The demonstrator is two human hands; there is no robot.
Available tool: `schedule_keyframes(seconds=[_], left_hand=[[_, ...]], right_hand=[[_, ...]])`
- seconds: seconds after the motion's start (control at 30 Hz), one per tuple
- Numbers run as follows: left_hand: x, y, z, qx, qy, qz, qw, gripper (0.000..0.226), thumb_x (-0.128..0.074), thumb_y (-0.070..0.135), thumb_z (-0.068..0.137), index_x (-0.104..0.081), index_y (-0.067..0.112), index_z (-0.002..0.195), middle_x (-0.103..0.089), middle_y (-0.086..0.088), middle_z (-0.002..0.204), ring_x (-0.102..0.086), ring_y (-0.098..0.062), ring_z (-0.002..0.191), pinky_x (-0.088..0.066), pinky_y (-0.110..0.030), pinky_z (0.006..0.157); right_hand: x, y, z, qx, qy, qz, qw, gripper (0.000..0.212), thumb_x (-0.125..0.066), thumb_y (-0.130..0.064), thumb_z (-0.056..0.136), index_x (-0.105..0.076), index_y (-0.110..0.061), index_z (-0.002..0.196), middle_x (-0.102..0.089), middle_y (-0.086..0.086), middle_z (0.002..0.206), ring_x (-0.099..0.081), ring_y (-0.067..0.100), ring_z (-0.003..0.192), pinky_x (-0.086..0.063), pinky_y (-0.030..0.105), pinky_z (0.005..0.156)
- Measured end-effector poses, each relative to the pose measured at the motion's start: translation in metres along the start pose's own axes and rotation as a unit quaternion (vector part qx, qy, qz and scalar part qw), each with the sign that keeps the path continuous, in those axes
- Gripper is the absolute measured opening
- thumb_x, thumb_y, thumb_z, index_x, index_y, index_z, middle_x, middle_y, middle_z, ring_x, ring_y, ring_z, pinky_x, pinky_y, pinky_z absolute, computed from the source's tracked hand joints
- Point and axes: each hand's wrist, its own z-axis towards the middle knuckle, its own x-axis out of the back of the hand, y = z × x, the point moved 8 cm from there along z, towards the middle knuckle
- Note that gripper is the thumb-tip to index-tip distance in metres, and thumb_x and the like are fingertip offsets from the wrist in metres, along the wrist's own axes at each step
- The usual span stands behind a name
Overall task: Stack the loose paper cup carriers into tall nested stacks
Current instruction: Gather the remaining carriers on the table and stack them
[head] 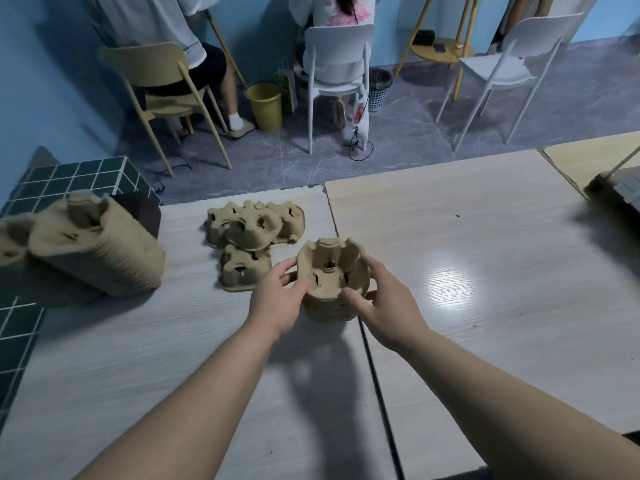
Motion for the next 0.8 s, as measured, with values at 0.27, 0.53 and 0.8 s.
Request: schedule_keyframes(seconds=[0.27,0.53,0.8], left_hand=[[0.061,-0.024,-0.029,-0.006,0.032,-0.001,0.999,0.043,-0.065,0.018,0.091,-0.057,0.027,0.132,-0.063,0.006,0.116,-0.060,-0.007,0.107,-0.051,-0.041,0.098],[0.123,-0.050,-0.057,0.005,0.103,0.005,0.995,0.042,-0.064,0.018,0.093,-0.055,0.017,0.134,-0.063,0.006,0.123,-0.060,-0.011,0.112,-0.049,-0.037,0.099],[0.189,-0.074,-0.084,0.004,0.139,0.021,0.990,0.050,-0.064,0.009,0.092,-0.047,0.025,0.136,-0.058,0.020,0.111,-0.056,0.000,0.107,-0.042,-0.005,0.083]], right_hand=[[-0.055,-0.035,-0.022,0.049,-0.024,0.007,0.998,0.073,-0.068,-0.041,0.081,-0.031,-0.040,0.144,-0.050,-0.025,0.117,-0.056,0.001,0.100,-0.051,0.025,0.086],[-0.109,-0.069,-0.026,0.102,-0.100,-0.008,0.990,0.077,-0.070,-0.041,0.080,-0.027,-0.037,0.144,-0.047,-0.025,0.121,-0.056,0.006,0.108,-0.051,0.031,0.088],[-0.179,-0.108,-0.036,0.134,-0.163,-0.002,0.977,0.076,-0.070,-0.034,0.079,-0.030,-0.031,0.144,-0.055,-0.006,0.126,-0.059,0.017,0.106,-0.050,0.038,0.088]])
